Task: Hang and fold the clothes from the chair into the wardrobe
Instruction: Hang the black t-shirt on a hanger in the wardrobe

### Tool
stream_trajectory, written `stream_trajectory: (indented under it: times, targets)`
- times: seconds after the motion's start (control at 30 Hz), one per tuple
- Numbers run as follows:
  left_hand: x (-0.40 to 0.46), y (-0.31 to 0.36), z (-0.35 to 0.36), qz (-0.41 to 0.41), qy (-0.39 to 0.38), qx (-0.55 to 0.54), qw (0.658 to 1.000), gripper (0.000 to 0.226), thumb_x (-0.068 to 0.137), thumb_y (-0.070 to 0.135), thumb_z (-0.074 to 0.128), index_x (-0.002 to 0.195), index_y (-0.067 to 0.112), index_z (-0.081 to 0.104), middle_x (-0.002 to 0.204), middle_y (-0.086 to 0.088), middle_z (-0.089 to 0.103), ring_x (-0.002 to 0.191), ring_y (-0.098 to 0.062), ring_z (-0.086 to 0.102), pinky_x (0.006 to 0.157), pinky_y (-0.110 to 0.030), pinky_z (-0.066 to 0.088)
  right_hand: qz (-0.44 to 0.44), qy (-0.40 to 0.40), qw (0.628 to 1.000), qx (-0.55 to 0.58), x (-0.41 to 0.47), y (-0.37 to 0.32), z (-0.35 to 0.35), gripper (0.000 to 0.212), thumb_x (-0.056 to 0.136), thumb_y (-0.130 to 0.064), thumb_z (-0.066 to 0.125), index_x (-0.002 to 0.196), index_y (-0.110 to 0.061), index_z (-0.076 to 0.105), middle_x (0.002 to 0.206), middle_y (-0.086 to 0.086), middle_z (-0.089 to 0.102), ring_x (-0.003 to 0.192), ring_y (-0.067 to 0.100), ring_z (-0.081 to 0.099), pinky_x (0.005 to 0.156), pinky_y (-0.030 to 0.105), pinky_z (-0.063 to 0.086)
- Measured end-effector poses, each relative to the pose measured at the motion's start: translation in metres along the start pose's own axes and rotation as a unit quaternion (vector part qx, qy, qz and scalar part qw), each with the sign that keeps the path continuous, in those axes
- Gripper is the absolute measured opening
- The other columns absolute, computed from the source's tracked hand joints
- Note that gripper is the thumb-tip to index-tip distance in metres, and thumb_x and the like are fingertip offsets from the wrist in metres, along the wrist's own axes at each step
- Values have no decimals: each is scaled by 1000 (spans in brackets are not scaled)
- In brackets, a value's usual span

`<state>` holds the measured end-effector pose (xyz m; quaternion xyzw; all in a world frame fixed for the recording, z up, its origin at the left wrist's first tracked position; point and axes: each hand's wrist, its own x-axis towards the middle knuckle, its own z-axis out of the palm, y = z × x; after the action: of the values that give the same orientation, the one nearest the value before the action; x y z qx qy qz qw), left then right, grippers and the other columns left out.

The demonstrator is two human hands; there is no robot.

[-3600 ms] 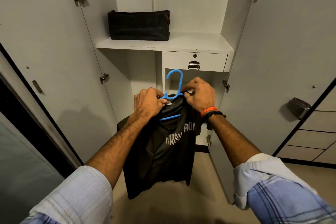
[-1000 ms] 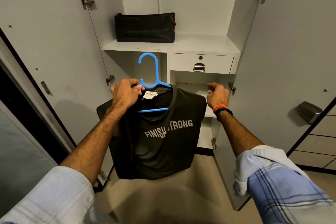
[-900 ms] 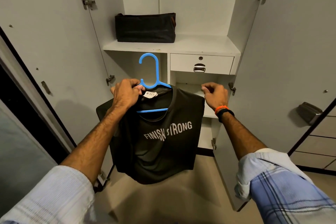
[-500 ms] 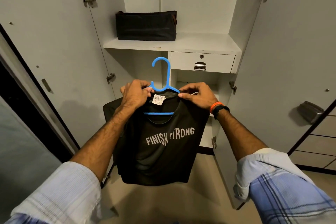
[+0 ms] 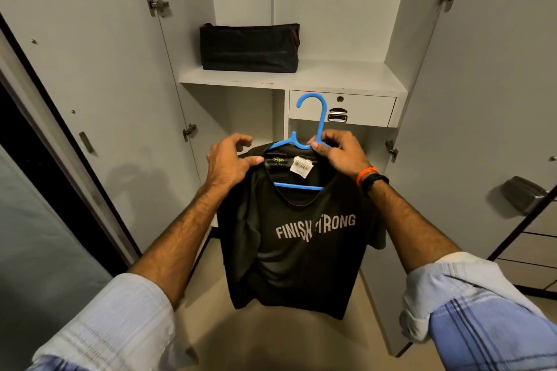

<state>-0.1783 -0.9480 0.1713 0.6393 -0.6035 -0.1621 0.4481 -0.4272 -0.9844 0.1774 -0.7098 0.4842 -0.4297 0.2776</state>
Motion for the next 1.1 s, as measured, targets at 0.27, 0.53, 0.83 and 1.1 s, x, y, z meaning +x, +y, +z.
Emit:
stream_trajectory:
  times: [0.27,0.53,0.83,1.1]
  targets:
    - [-6,-10,-2,10,26,-10,1000,15,81,12,78,96,9,77,89,3,71,85,-9,64,89,-24,51,30,38,999,17,-8,1,-12,11,84,-33,76,80,-24,73,80,-6,72,78,10,66,77,30,56]
    - [23,1,-8,29,-21,88,996,15,92,24,68,93,12,77,94,-4,75,90,-19,67,86,-29,51,23,-29,997,-62,-16,13,-29,21,88,-31,72,91,-11,77,90,2,75,83,21,68,76,35,56]
    - [31,11,6,6,-46,121,992,30,90,41,67,99,13,68,94,-2,67,89,-17,60,79,-30,47,56,41,997,16,-19,10,-41,24,89,-29,72,91,-6,77,81,-1,72,76,5,65,74,22,50]
    - [19,7,-3,-55,-32,8,998,53,71,40,85,108,13,57,97,3,60,88,-11,57,73,-22,43,79,103,991,19,-18,18,-43,24,88,-33,72,87,-8,75,70,-2,63,66,10,54,65,25,46]
